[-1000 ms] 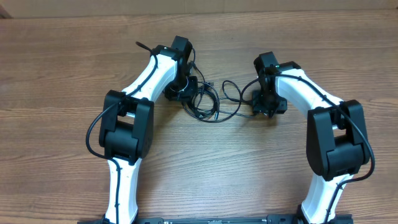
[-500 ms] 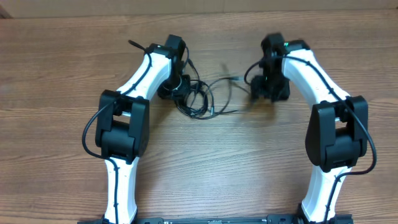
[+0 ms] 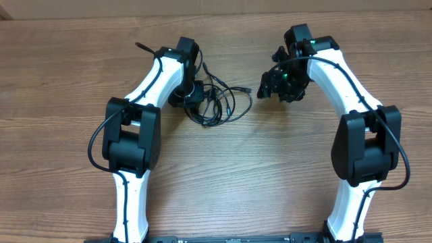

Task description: Untangle cables

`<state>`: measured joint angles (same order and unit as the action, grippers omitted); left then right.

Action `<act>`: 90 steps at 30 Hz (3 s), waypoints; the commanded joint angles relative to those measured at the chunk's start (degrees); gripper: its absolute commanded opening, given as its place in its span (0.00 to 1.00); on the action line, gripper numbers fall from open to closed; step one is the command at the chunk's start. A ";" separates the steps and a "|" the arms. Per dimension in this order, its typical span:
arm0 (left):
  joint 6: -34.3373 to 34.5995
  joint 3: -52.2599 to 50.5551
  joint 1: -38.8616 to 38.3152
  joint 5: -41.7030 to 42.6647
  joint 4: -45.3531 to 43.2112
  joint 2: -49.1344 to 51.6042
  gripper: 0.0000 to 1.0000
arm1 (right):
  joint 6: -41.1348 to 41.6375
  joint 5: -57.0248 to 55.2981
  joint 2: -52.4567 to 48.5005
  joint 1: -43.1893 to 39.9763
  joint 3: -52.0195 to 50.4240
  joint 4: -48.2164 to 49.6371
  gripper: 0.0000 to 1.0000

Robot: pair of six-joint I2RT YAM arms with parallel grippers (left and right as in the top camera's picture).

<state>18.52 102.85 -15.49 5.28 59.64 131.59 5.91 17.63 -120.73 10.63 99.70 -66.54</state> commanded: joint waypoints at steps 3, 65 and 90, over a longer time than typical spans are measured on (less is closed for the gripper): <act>0.31 -1.11 1.20 -6.69 -0.11 2.43 0.04 | -0.20 0.02 0.37 1.64 -0.48 1.84 0.66; -14.29 -1.11 1.16 23.28 -3.58 2.43 0.17 | -4.52 -5.60 0.24 6.14 -22.60 37.33 0.26; -12.94 -1.11 1.16 16.57 -4.39 2.43 0.04 | -5.11 -4.46 25.00 4.52 -13.57 15.76 0.04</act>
<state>5.76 102.35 -14.26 24.43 55.22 132.90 1.23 13.10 -97.21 14.79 85.32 -50.57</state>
